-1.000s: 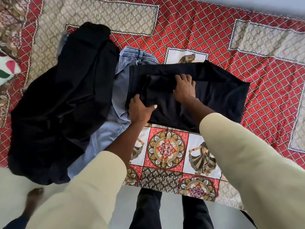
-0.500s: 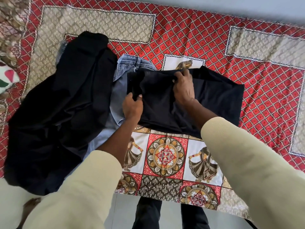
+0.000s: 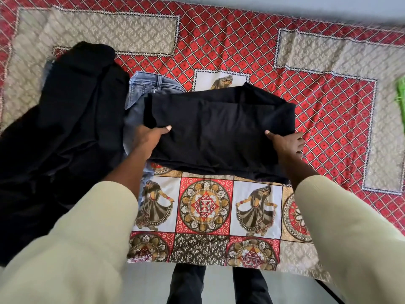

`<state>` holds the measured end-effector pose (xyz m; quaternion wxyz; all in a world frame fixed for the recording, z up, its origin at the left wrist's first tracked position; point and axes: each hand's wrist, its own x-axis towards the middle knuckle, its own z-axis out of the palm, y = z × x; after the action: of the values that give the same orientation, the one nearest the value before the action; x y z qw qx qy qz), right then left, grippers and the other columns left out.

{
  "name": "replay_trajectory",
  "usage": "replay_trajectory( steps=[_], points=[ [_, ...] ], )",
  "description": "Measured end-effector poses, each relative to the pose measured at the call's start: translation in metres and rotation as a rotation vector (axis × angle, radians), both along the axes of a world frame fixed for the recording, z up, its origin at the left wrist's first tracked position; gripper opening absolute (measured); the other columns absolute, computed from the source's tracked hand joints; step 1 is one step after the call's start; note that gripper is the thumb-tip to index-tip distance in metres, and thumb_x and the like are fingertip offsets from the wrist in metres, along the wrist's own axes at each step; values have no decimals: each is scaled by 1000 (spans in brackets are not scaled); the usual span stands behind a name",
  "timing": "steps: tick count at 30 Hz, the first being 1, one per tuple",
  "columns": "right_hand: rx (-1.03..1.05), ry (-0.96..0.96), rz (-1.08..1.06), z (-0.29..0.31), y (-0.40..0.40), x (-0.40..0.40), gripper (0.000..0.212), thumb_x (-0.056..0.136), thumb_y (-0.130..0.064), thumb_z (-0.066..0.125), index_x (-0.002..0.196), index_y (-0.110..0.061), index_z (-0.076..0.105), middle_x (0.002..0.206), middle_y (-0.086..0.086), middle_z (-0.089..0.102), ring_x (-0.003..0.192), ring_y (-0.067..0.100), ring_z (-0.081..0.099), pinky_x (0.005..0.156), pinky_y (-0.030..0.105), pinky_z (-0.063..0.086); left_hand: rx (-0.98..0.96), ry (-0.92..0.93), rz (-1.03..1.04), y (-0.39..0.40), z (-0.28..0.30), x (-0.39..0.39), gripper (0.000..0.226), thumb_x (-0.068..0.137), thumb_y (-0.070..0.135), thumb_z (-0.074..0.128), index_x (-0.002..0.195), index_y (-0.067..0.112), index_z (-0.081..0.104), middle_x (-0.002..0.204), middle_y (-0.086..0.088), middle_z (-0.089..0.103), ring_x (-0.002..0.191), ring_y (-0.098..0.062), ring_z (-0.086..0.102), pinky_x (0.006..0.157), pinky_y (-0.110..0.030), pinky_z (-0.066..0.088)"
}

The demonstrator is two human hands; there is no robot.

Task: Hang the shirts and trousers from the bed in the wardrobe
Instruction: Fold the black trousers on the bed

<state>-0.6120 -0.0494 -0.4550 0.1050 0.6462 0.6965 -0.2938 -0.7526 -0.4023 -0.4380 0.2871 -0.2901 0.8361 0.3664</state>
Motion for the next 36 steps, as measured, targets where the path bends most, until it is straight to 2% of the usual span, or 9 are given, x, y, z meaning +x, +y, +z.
replay_trajectory(
  steps=[5,11,17,20,22,25,28,32,36],
  points=[
    [-311,297,-119,7,26,22,48,70,-16,84,112,-4,63,102,8,69,91,26,68,80,38,57,-140,43,-54,4,9,11,59,51,66,78,74,15,59,89,-1,71,82,-26,66,81,-39,57],
    [-244,368,-39,30,43,39,42,77,-9,71,118,-9,63,102,9,68,94,28,67,84,40,56,-182,230,-96,49,62,43,42,88,31,71,121,8,61,117,-7,65,111,-30,60,77,-25,37],
    [94,294,-235,64,103,115,44,75,-13,56,117,2,60,113,22,65,104,38,61,86,38,46,151,237,-158,121,60,69,51,78,25,78,123,13,57,118,-1,65,105,-22,60,91,-30,47],
    [247,153,-294,70,132,159,46,74,-9,53,120,0,55,121,24,61,116,40,56,98,41,41,-8,238,-253,176,47,94,48,80,21,72,122,11,51,118,-10,63,105,-31,60,90,-39,48],
    [429,-49,-98,69,138,178,46,76,-7,55,122,-3,49,128,22,52,121,40,47,101,46,35,-312,402,-363,208,39,118,45,79,10,62,122,8,48,121,-17,57,111,-38,54,93,-45,44],
    [389,26,439,50,119,186,58,77,-13,64,132,-8,47,137,20,44,124,41,40,100,49,34,-298,734,-947,257,28,156,50,81,16,66,128,11,51,129,-14,52,120,-34,47,99,-43,35],
    [96,32,823,22,100,177,80,82,-29,70,151,-22,31,159,13,20,143,36,20,111,51,26,-276,503,-1565,312,10,187,90,82,46,72,154,23,21,161,-12,13,148,-33,11,118,-50,16],
    [-99,-88,823,-5,133,191,107,75,-64,69,156,-38,4,164,-8,-12,151,26,-13,119,57,0,-404,-22,-1422,328,-12,179,141,59,65,82,150,39,-22,157,1,-34,146,-34,-26,109,-72,1],
    [-204,-213,610,-7,189,233,134,59,-74,75,152,-43,-15,159,-14,-28,148,28,-24,112,71,13,-509,-133,-1370,330,-17,172,152,49,68,85,144,46,-31,151,8,-44,144,-31,-31,107,-77,6]
  ],
)
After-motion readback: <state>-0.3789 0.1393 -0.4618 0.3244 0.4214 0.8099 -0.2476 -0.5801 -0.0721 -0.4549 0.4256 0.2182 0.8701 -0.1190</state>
